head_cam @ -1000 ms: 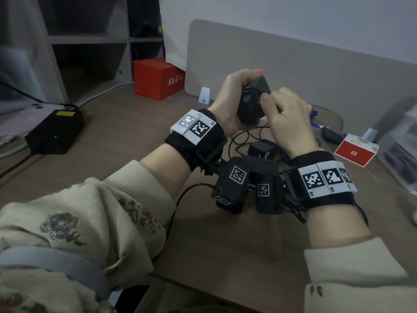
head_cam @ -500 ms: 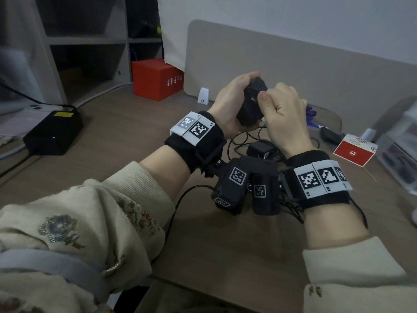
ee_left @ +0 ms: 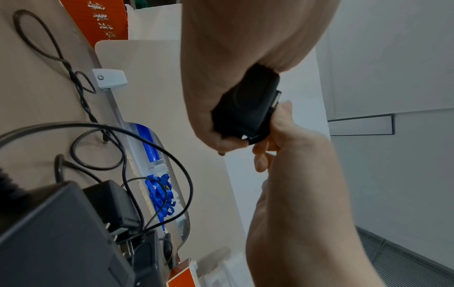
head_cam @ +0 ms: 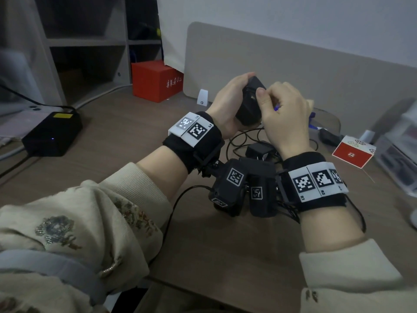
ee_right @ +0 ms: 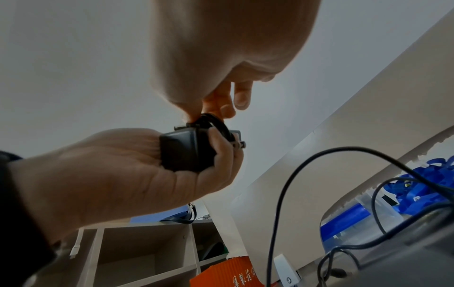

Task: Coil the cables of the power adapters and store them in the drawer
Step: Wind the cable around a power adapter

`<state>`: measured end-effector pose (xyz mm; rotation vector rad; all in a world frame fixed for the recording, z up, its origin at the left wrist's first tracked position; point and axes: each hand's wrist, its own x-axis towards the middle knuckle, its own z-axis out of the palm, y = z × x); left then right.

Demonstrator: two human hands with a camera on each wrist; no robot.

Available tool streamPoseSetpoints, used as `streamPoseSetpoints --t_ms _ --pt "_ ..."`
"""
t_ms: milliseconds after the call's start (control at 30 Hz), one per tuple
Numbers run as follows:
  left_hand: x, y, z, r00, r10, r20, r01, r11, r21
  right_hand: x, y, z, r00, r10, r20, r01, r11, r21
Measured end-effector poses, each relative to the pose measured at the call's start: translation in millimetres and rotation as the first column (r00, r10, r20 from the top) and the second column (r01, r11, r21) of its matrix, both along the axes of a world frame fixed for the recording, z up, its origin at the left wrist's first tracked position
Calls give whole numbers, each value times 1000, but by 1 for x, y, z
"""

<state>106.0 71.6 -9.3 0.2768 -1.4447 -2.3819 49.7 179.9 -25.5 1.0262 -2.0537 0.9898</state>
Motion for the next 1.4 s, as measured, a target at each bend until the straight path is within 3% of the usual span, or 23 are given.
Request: streamPoseSetpoints --t_ms 167,433,833,1033,1300,1400 --pt "-5 -2 -1 998 22 -56 -19 999 48 1 -7 -4 966 197 166 -148 952 -269" --pt "-7 -6 0 992 -4 -127 17 995 99 6 -12 -4 880 422 218 -257 808 -531" --pt "-1 -5 2 985 -55 -162 71 993 96 9 -9 -3 817 537 209 -355 755 -551" --pt "-1 -5 3 992 -56 -115 69 991 117 12 -7 -4 780 581 231 -394 744 -539" --pt "-2 -8 -3 984 -75 -160 93 990 105 18 -17 -8 819 499 284 -288 784 -550" --pt "-6 -9 -5 981 -84 -173 109 984 142 19 -18 -3 797 499 341 -226 769 -598"
